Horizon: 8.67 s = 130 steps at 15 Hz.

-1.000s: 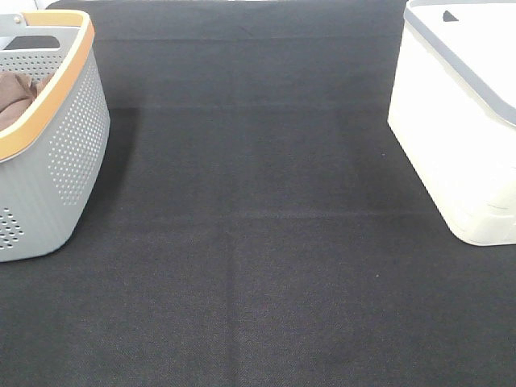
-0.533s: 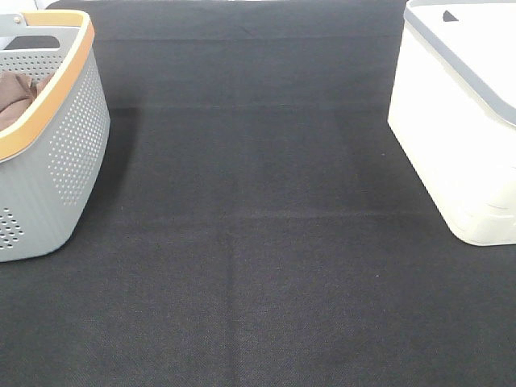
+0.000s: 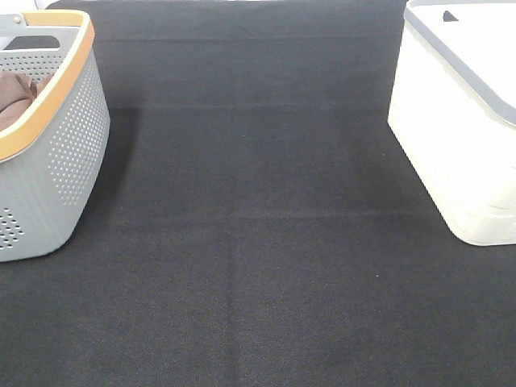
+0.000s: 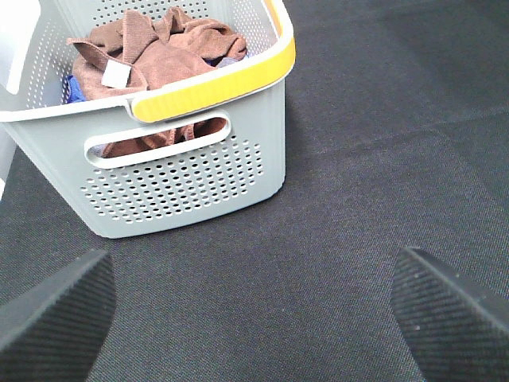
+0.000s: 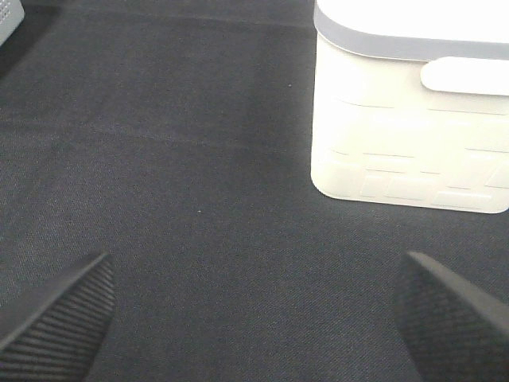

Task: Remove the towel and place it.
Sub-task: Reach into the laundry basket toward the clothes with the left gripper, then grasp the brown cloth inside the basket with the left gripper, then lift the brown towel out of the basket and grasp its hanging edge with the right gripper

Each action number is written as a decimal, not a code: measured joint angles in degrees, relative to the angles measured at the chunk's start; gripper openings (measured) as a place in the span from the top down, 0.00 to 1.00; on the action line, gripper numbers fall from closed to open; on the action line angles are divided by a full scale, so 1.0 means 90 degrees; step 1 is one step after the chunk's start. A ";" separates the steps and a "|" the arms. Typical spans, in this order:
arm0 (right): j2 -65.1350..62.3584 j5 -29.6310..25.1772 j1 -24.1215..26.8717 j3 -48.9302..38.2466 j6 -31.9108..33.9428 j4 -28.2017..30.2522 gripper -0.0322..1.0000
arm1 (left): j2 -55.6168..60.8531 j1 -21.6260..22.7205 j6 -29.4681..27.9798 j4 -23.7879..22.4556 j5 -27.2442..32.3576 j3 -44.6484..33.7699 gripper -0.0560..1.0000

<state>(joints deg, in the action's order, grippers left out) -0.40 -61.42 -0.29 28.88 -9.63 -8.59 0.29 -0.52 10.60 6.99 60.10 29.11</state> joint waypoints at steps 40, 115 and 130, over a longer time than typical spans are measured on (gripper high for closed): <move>0.0000 0.0000 0.0000 0.0000 0.0000 0.0000 0.10 | -0.2865 0.0000 0.0000 0.0974 -0.4539 0.0013 0.10; 0.0000 0.0000 0.0000 0.0000 0.0000 -0.0025 0.10 | -1.0797 -0.0006 -0.0433 0.2814 -0.1082 0.9683 0.95; 0.1814 0.2591 -0.0503 0.0057 -0.1044 -0.3018 0.10 | -1.0587 -0.3610 0.1502 0.3323 -0.1171 0.9696 0.95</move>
<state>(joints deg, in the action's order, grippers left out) 15.93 -38.10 -4.81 29.39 -19.02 -35.75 -95.00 -33.00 24.12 36.90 49.56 116.37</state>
